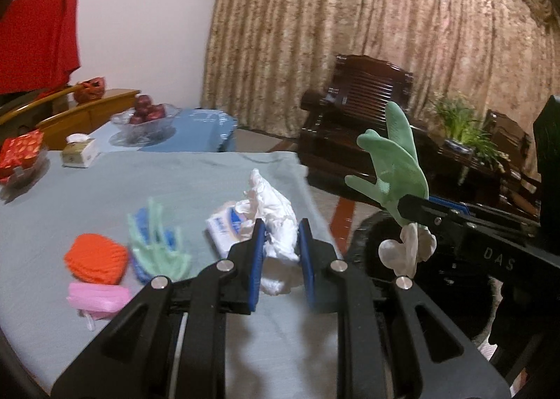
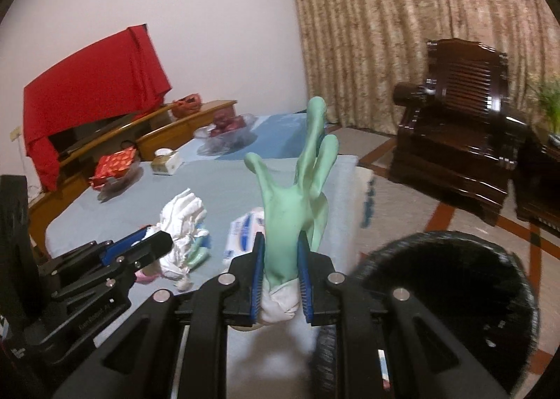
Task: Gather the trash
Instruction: 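Carry both gloves over the trash bin and open both tools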
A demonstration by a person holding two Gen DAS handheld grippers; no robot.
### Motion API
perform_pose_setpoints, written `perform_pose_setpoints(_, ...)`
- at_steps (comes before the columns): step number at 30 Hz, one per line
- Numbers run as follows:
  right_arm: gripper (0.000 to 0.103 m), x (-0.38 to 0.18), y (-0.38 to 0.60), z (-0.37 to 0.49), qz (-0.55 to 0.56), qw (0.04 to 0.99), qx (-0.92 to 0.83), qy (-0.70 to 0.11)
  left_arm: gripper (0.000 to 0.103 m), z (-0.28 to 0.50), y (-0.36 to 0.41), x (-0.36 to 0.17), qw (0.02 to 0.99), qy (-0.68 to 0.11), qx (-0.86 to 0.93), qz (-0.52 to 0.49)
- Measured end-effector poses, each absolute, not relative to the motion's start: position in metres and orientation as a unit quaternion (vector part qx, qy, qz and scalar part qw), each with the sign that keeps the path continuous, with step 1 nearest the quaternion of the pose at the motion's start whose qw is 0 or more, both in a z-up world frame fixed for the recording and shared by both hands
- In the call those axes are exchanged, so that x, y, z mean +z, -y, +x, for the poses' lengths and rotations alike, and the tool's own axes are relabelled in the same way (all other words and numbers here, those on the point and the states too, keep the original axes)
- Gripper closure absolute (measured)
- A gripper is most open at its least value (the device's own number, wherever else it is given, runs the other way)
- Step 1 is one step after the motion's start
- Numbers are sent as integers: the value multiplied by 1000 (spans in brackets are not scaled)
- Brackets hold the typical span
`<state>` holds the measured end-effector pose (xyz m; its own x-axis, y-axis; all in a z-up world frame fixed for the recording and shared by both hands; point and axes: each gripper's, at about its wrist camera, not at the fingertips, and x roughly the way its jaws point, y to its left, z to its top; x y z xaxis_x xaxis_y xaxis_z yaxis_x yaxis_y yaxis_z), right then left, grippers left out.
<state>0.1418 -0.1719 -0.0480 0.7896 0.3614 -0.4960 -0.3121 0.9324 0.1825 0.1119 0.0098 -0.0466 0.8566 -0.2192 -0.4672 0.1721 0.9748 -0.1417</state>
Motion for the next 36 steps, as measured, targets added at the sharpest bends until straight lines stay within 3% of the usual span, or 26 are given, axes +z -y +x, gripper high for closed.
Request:
perform_pose_setpoints(24, 85, -85, 319, 101, 75, 950, 15, -303, 83, 138, 148, -80, 924, -284, -255, -4)
perform_pose_setpoints(28, 85, -96, 330, 99, 80, 946, 0, -315, 75, 143, 163, -89, 917, -296, -269, 4)
perform_pose_setpoints(31, 76, -102, 333, 97, 82, 942, -11, -324, 63, 144, 166, -93, 913, -301, -276, 4)
perform_pose_setpoints(36, 38, -102, 341, 90, 81, 946, -32, -313, 42, 144, 157, -94, 916, -301, -267, 3)
